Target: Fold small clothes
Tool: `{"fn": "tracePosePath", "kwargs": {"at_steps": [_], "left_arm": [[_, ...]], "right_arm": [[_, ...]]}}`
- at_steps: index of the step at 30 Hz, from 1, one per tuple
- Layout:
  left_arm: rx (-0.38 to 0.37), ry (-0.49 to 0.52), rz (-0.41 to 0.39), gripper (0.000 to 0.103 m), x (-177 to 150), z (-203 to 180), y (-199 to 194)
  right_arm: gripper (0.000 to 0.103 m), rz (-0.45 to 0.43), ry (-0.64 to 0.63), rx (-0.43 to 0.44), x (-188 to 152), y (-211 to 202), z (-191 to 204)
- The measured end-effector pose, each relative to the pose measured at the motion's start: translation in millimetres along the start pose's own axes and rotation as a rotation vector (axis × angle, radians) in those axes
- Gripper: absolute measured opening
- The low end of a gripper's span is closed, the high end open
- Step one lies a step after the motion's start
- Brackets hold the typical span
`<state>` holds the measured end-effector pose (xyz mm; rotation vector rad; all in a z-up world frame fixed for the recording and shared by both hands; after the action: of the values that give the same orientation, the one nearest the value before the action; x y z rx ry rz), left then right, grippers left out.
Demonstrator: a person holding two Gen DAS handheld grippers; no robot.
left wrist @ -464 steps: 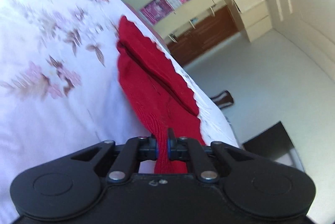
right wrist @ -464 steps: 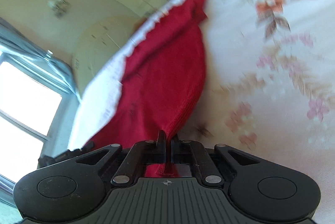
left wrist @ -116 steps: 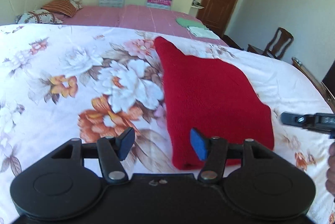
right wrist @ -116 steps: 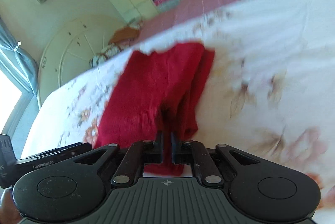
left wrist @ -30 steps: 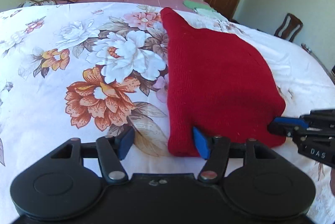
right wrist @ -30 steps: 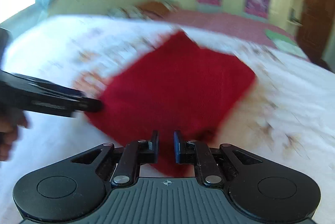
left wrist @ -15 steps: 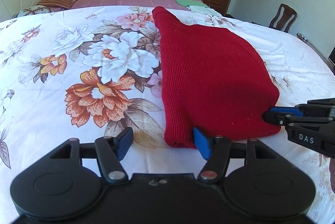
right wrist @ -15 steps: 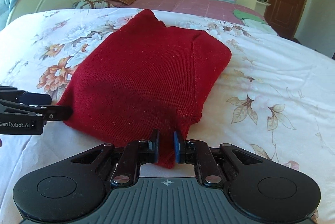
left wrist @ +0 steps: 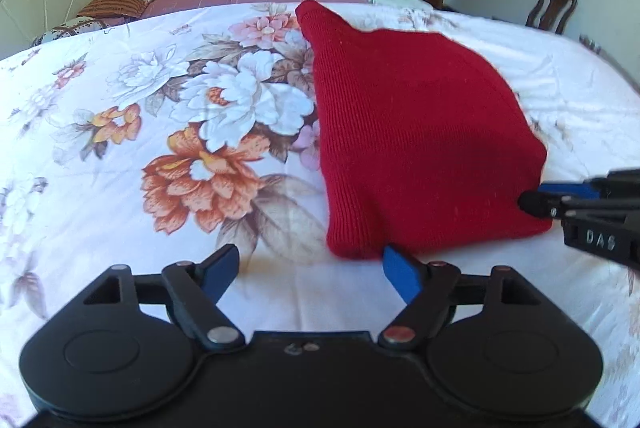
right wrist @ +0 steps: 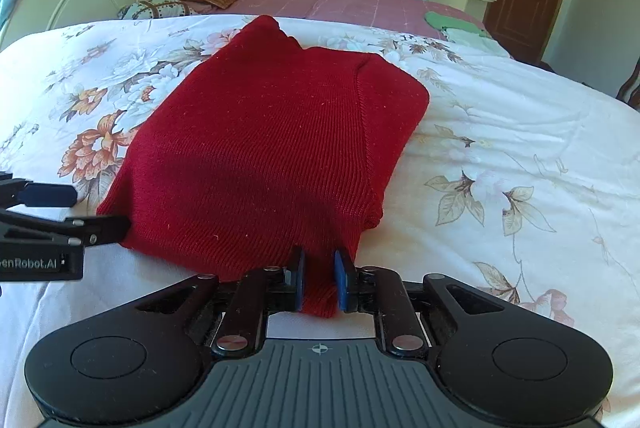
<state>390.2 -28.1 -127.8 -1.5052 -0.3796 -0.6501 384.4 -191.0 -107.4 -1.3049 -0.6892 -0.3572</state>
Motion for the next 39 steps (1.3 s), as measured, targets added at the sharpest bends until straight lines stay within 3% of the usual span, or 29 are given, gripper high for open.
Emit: {"fn": "tracePosePath", "kwargs": {"at_steps": [1, 2, 3, 4, 7, 10, 12, 13, 14, 15, 18, 22, 23, 25, 27, 31, 32, 35, 36, 38, 39], "left_arm": [[-0.001, 0.006, -0.055, 0.084, -0.8, 2.9, -12.9], [-0.014, -0.006, -0.109, 0.097, -1.5, 8.2, -24.8], [-0.045, -0.035, -0.137, 0.097, -0.6, 14.5, -30.9], [-0.092, -0.077, -0.149, 0.096, 1.6, 21.6, -32.7], [-0.241, -0.209, -0.147, 0.093, 18.1, 38.1, -21.1], [-0.344, -0.246, -0.113, 0.084, 36.0, 40.6, 5.2], [-0.402, -0.246, -0.065, 0.072, 45.8, 36.5, 29.3], [-0.405, -0.241, -0.053, 0.072, 50.2, 34.9, 40.5], [-0.408, -0.237, -0.043, 0.078, 53.7, 34.7, 50.6], [-0.417, -0.239, -0.034, 0.084, 57.4, 34.5, 58.9], [-0.445, -0.235, -0.024, 0.09, 69.1, 34.3, 76.0], [-0.509, -0.258, -0.02, 0.088, 82.8, 40.1, 87.1], [-0.538, -0.283, -0.028, 0.082, 85.5, 43.5, 87.4], [-0.592, -0.345, -0.036, 0.082, 89.5, 51.8, 90.6], [-0.604, -0.349, 0.011, 0.081, 89.3, 53.0, 102.1], [-0.557, -0.203, -0.003, 0.078, 94.3, 34.1, 105.6], [-0.534, -0.173, -0.006, 0.074, 96.3, 29.1, 105.5], [-0.523, -0.137, -0.001, 0.049, 100.7, 17.6, 106.7], [-0.508, -0.129, -0.005, 0.043, 101.9, 14.6, 105.8], [-0.462, -0.069, -0.027, 0.038, 105.7, 6.2, 98.7], [-0.438, -0.036, -0.037, 0.035, 106.7, 2.2, 94.9]], "right_arm": [[0.032, 0.012, 0.01, -0.011, 1.0, -3.7, -1.1], [0.082, 0.003, 0.049, -0.02, 2.8, -13.3, -6.3], [0.102, -0.075, 0.101, 0.012, 4.0, -30.4, -14.4], [0.103, -0.145, 0.145, 0.066, 3.7, -45.2, -23.6], [0.102, -0.142, 0.322, 0.197, 5.7, -51.1, -57.4], [0.102, -0.113, 0.509, 0.318, 14.8, -31.9, -90.1], [0.09, -0.079, 0.6, 0.387, 23.0, -12.0, -106.4], [0.086, -0.05, 0.633, 0.424, 29.6, -0.2, -113.0], [0.077, -0.025, 0.654, 0.459, 34.5, 11.4, -117.8], [0.075, -0.006, 0.665, 0.483, 38.4, 22.1, -121.5], [0.075, 0.063, 0.693, 0.553, 47.4, 52.1, -130.6], [0.075, 0.079, 0.659, 0.651, 59.6, 73.0, -132.4], [0.075, 0.086, 0.65, 0.664, 62.5, 74.9, -131.3], [0.075, 0.095, 0.62, 0.675, 67.0, 77.7, -127.8], [0.075, 0.104, 0.596, 0.682, 67.7, 77.4, -126.5], [0.075, 0.105, 0.602, 0.696, 66.0, 80.9, -119.2], [0.075, 0.102, 0.6, 0.697, 65.8, 80.9, -116.7], [0.075, 0.103, 0.623, 0.698, 68.2, 85.2, -111.4], [0.065, 0.1, 0.619, 0.682, 68.7, 85.3, -109.5], [0.041, 0.101, 0.579, 0.571, 71.5, 86.0, -104.0], [0.038, 0.096, 0.576, 0.548, 72.7, 84.0, -101.3]]}}
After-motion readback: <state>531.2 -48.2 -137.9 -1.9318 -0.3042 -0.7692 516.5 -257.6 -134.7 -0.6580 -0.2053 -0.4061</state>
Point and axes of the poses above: each gripper's, at about its wrist camera, not at the fingertips, and y roughly the way its jaws point, z to its left, x to its top, the point moved 5 cm from there along y, roughly the way its jaws point, and after that the axes turned 7 degrees about y, right-handed, at the moved point
